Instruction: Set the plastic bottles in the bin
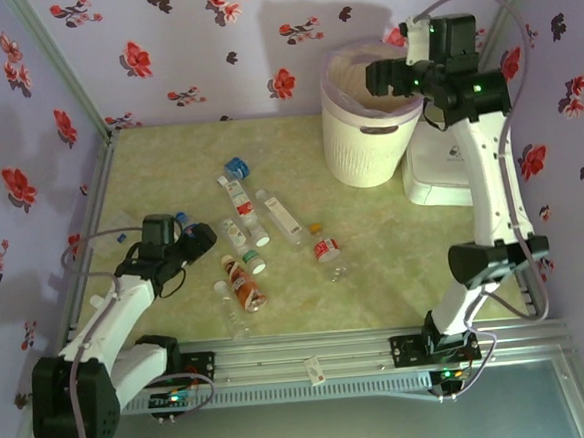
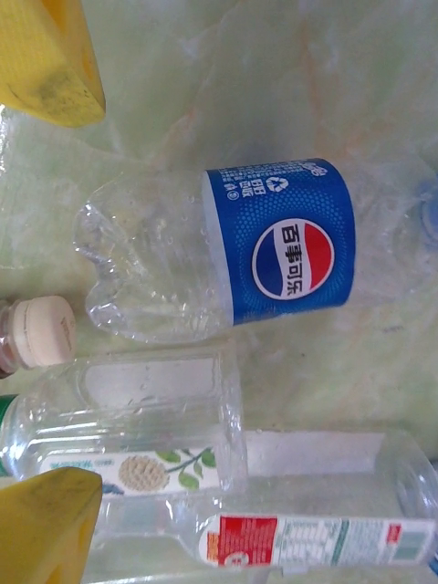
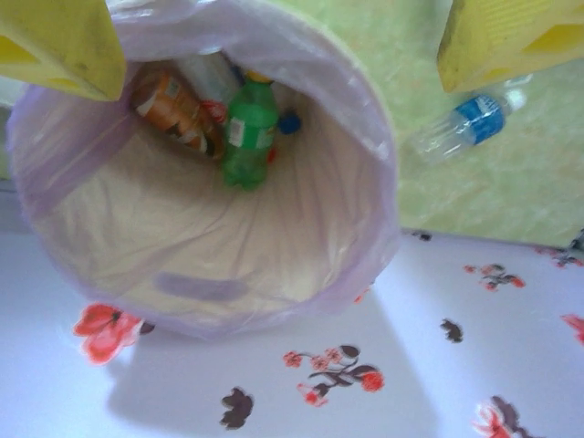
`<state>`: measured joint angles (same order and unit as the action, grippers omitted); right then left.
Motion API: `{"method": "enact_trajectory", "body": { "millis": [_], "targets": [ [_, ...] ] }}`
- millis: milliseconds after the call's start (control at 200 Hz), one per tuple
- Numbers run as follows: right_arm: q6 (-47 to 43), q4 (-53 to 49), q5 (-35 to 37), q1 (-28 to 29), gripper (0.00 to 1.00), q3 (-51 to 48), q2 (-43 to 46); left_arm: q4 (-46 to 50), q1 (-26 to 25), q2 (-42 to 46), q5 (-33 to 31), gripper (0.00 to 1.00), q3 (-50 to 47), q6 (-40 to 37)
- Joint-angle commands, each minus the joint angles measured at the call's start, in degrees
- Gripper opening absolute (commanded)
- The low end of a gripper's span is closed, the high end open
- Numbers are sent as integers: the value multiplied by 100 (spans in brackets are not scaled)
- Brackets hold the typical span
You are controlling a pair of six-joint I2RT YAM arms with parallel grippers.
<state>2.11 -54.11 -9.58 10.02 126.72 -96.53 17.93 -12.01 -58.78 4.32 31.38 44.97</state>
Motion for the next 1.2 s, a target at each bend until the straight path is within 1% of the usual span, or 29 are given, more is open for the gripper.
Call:
{"method": "enact_trajectory", "body": {
  "millis": [0,230,415,535,610,670,805,895,1000,1125,1190],
  "targets": [
    [448,847,-804,-13,90,-910,509,-198,42,-294,113,96,203,168],
    [957,1675,-1344,87,91,-2203,1550,-501,43,-693,3,96,138,281],
    [1072,1699,-1461,193,93,-2726,2033,-940,52,-1103,8,95,71,511],
    [1046,1712,-1562,219,95,-3013,2295,-1109,50,-1370,18,91,88,564],
    [1038,1817,-1624,228,98,-3193,2454,-1153,53,-1492,19,89,98,634],
    [996,1890,-1682,228,99,-3290,2512,-1228,51,-1575,17,87,80,722],
    [879,1783,-1664,228,99,-3323,2466,-1353,50,-1748,17,82,53,863],
    [877,1813,-1707,228,99,-3364,2485,-1492,53,-1815,-5,77,-19,923],
    [855,1816,-1711,228,99,-3389,2494,-1560,57,-1928,-28,73,-40,935],
    [854,1816,-1719,228,99,-3410,2466,-1567,54,-1998,-32,64,-6,961],
    [853,1811,-1723,223,99,-3423,2457,-1547,52,-1958,-40,63,16,953]
  ]
}}
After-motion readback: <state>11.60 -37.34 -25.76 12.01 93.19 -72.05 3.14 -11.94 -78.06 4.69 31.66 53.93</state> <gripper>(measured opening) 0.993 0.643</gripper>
